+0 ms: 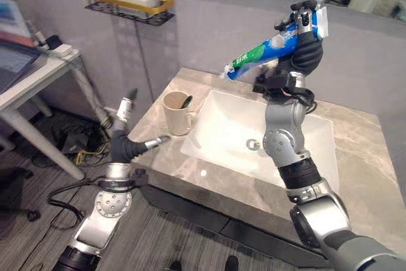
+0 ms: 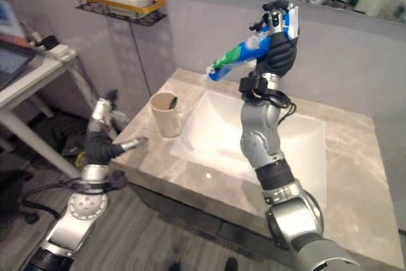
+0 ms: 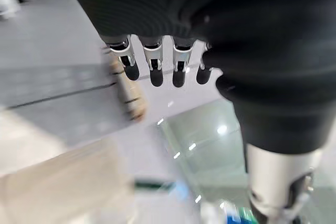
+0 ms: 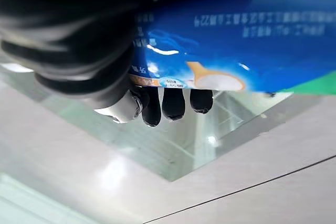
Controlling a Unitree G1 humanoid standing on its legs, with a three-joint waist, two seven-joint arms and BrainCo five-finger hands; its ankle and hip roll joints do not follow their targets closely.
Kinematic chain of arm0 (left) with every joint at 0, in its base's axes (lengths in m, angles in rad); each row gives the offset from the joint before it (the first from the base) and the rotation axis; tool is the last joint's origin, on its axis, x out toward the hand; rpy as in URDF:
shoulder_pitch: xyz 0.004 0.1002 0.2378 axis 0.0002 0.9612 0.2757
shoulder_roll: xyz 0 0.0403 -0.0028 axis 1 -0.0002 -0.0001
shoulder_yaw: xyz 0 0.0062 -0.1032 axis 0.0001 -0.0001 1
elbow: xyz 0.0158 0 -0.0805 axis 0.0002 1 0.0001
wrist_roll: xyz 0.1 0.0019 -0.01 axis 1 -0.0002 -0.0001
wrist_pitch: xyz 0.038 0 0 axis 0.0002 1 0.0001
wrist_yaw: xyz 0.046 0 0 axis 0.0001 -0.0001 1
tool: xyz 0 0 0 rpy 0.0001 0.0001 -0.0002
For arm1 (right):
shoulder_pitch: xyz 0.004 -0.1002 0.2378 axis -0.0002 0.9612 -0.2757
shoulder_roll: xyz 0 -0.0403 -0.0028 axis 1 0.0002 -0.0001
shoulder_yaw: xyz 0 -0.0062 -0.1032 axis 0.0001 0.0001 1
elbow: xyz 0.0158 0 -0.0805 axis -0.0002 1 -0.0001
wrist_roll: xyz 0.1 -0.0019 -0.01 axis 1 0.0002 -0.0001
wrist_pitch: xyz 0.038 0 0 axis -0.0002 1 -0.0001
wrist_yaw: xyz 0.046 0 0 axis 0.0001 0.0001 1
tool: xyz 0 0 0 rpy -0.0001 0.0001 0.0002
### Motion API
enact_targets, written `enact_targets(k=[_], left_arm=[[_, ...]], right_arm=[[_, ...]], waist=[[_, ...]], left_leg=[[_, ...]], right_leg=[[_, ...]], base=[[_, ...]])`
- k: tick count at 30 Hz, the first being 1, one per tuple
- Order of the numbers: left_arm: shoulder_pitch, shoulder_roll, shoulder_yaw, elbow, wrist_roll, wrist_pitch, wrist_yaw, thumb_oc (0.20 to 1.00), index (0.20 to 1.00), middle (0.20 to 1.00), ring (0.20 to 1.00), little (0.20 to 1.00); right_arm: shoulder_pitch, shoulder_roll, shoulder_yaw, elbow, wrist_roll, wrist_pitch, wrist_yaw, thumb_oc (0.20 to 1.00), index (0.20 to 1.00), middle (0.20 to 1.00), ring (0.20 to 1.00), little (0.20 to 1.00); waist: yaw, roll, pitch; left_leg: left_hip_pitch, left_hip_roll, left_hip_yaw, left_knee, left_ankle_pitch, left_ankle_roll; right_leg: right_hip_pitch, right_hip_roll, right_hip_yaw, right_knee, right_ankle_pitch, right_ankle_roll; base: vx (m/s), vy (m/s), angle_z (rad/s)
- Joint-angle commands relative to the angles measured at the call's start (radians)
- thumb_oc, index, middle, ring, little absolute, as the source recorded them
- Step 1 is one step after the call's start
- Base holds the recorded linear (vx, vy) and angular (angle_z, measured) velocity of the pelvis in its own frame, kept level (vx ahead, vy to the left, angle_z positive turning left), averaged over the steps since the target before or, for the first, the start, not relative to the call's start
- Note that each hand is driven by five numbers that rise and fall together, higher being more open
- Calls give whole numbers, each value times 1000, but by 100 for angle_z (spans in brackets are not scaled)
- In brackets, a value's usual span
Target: Put brush and paste in cup on sink, flatten towel.
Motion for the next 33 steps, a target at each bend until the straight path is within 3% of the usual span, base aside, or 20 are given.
enact_targets(k=[1,5,8,33], left_arm=[[-13,88,-36,-10,-38,-30,-87,1000,1000,1000,1000,1000],[-3,143,-100,34,-35,-9,-154,1000,1000,1000,1000,1000],[2,161,-87,40,-38,-7,-155,1000,1000,1000,1000,1000],[49,146,-48,54,-23,37,-177,1000,1000,1000,1000,1000]], right_arm=[[-164,-17,-36,-12,-7,-46,9,200,200,200,200,200],[-194,-5,-19,35,17,-47,19,200,200,200,200,200],[-206,-7,-5,43,18,-42,23,200,200,200,200,200],[-192,-4,127,38,-44,70,72,200,200,200,200,200]], waist=[[9,-61,-22],[25,-64,-19],[34,-65,-16],[40,-92,11]], left_leg=[[-15,-36,-8,3,0,36],[-20,-37,-20,3,4,36],[-22,-38,-24,3,6,35],[-40,-45,-9,3,6,41]], right_leg=[[122,-93,39,5,-48,54],[130,-94,22,4,-52,56],[130,-94,15,5,-54,56],[113,-102,23,4,-49,63]], base=[[43,-12,17],[2,8,20],[0,3,1],[-1,1,0]])
